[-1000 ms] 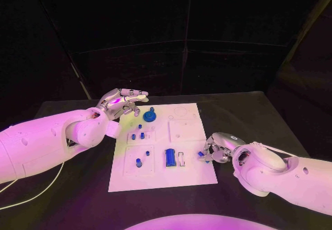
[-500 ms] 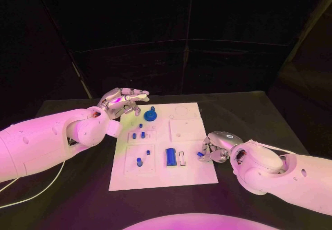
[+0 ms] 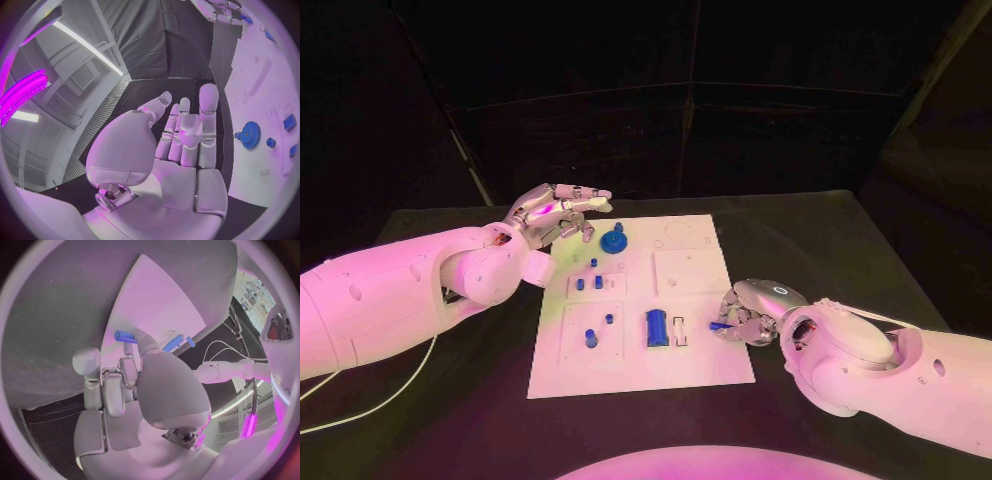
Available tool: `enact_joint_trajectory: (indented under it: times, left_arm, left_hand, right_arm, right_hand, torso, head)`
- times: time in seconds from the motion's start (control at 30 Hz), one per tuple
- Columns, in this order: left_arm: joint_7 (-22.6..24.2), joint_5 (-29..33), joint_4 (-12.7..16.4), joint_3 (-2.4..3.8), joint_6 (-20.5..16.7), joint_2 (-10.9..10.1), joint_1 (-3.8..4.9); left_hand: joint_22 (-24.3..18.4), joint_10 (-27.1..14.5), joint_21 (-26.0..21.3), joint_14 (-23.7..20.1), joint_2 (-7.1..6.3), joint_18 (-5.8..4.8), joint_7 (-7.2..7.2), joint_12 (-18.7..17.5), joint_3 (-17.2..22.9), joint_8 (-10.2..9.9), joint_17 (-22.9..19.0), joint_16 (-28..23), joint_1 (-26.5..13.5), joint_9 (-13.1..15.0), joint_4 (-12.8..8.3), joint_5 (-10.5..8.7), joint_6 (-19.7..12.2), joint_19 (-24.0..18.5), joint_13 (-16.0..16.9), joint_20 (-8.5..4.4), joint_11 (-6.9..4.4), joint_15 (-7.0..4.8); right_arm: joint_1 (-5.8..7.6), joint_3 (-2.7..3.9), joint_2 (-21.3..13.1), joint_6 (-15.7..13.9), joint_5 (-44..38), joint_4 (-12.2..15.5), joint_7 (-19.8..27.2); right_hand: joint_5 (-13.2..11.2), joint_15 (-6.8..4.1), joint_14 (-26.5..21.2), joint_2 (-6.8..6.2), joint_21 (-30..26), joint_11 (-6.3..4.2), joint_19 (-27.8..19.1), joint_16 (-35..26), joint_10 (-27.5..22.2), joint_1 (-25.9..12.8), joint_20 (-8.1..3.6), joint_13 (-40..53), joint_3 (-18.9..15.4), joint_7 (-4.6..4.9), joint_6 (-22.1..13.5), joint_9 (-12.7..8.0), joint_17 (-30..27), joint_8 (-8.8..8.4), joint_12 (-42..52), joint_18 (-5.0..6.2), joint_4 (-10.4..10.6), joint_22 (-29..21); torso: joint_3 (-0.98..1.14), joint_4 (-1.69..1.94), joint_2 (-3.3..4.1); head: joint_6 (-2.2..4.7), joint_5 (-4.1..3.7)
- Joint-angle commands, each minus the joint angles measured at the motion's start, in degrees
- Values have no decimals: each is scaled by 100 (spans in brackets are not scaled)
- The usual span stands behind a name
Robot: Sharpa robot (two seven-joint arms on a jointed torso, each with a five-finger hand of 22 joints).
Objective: Assemble the parts on the task board
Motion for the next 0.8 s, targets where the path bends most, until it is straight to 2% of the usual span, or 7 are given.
enact_joint_trajectory:
  times: [0.03, 0.13, 0.23, 0.37, 0.6, 0.7, 0.8]
  left_arm:
    - [19, 12, 5, 4, 72, 6, 6]
    - [16, 11, 6, 4, 66, 7, 6]
    - [-13, 8, 7, 4, 45, 6, 6]
    - [-33, 6, 22, 3, 42, -1, 6]
    - [-41, 5, 34, 3, 29, -20, 6]
    - [-41, 5, 39, 3, 25, -28, 7]
    - [-41, 5, 48, 3, 26, -33, 7]
  left_hand:
    - [-7, -51, -22, -17, 42, 89, -2, 26, -36, 25, -6, 24, 9, 3, 9, 16, -42, -3, 8, 37, 5, 15]
    - [-7, -51, -22, -17, 42, 89, -2, 26, -36, 25, -6, 24, 9, 3, 9, 16, -42, -3, 8, 37, 5, 15]
    - [-15, -56, -31, -18, 57, 92, -4, 33, -27, 29, -7, 27, 28, 3, 4, 16, -44, -5, 9, 37, 2, 14]
    - [-16, -56, -32, -19, 60, 92, -5, 35, -25, 30, -9, 27, 31, 3, 3, 16, -45, -6, 9, 37, 2, 13]
    - [-19, -60, -36, -21, 65, 93, -5, 38, -21, 31, -14, 26, 39, 3, 0, 16, -47, -6, 9, 37, 2, 13]
    - [-19, -60, -36, -21, 65, 93, -5, 38, -21, 31, -14, 26, 39, 3, 0, 16, -47, -6, 9, 37, 2, 13]
    - [-19, -60, -36, -21, 65, 93, -5, 38, -21, 31, -14, 26, 39, 3, 0, 16, -47, -6, 9, 37, 2, 13]
  right_arm:
    - [-14, -14, -19, -375, 539, 98, -101]
    - [-13, -13, -31, -529, 590, 175, -110]
    - [-12, -12, -37, -611, 612, 213, -118]
    - [-11, -11, -27, -771, 645, 238, -126]
    - [-10, -10, 85, -1176, 867, 255, -48]
    - [-10, -10, 161, -1235, 988, 224, -33]
    - [-10, -10, 279, -1167, 1271, 137, -48]
  right_hand:
    - [116, -36, 521, 154, 44, -109, 33, 30, 162, 50, -3, 37, 225, -40, 93, 65, 1148, 1, 18, -93, 5, 20]
    - [258, -41, 525, 10, 67, -109, 43, 39, 180, -134, -4, 55, 556, -45, 123, 96, 1167, -35, 27, -97, 22, 54]
    - [296, -35, 526, -116, 76, -129, 45, 43, 193, -293, -9, 65, 816, -43, 131, 122, 1177, -67, 31, -93, 46, 68]
    - [305, -42, 529, -212, 88, -118, 53, 49, 208, -450, -6, 82, 1015, -49, 146, 150, 1189, -86, 42, -101, 88, 90]
    - [273, -42, 533, -349, 96, -123, 60, 58, 227, -688, -6, 103, 1200, -56, 165, 182, 1210, -113, 59, -103, 191, 107]
    - [266, -47, 534, -409, 96, -130, 60, 59, 229, -782, -8, 101, 1244, -67, 194, 200, 1211, -109, 53, -102, 236, 106]
    - [524, -57, 532, -502, 90, -139, 59, 56, 233, -938, -15, 95, 1234, -81, 233, 230, 1206, -98, 41, -101, 309, 99]
  torso:
    - [-9, 12, 6]
    - [-2, 4, 6]
    - [-2, 4, 7]
    - [-5, 14, 12]
    - [-6, 15, 11]
    - [-6, 1, 5]
    - [-15, -6, 2]
  head:
    - [2, -10]
    - [-3, 7]
    - [-7, 4]
    - [-15, 21]
    - [-35, 45]
    - [-43, 58]
    - [-43, 61]
